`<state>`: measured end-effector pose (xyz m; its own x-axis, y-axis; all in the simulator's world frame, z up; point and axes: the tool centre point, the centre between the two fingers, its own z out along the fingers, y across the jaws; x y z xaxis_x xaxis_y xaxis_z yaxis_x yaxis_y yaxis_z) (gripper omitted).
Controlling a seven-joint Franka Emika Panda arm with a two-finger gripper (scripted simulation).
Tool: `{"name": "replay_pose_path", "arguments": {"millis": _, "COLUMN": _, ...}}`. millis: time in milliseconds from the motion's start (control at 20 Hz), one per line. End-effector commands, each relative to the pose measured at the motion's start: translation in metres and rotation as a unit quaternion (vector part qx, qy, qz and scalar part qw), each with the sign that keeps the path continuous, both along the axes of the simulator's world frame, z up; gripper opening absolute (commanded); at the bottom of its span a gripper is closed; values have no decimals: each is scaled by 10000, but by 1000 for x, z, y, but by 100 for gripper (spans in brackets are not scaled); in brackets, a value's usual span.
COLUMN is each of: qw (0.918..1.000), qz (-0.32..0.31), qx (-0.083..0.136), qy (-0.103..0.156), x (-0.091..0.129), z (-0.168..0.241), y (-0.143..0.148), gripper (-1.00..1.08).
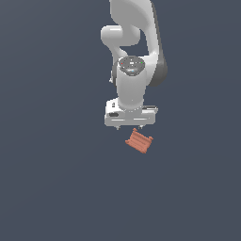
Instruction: Pick up the object and move it to a goal position.
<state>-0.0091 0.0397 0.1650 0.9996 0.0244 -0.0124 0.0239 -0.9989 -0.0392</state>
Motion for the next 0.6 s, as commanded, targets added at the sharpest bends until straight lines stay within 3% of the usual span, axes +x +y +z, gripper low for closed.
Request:
{"name": "replay_pose_path", "arguments": {"millis": 0, "qw": 10000, "qz": 0, "qx": 0, "qy": 0, "x": 0, "z": 0, "y": 0, "gripper": 28}}
{"name": "replay_pose_path", "arguments": {"millis": 550, "qw": 10000, "qz": -21, "qx": 62, "qy": 17, "x": 2, "z": 3, "y": 5, "gripper": 28}}
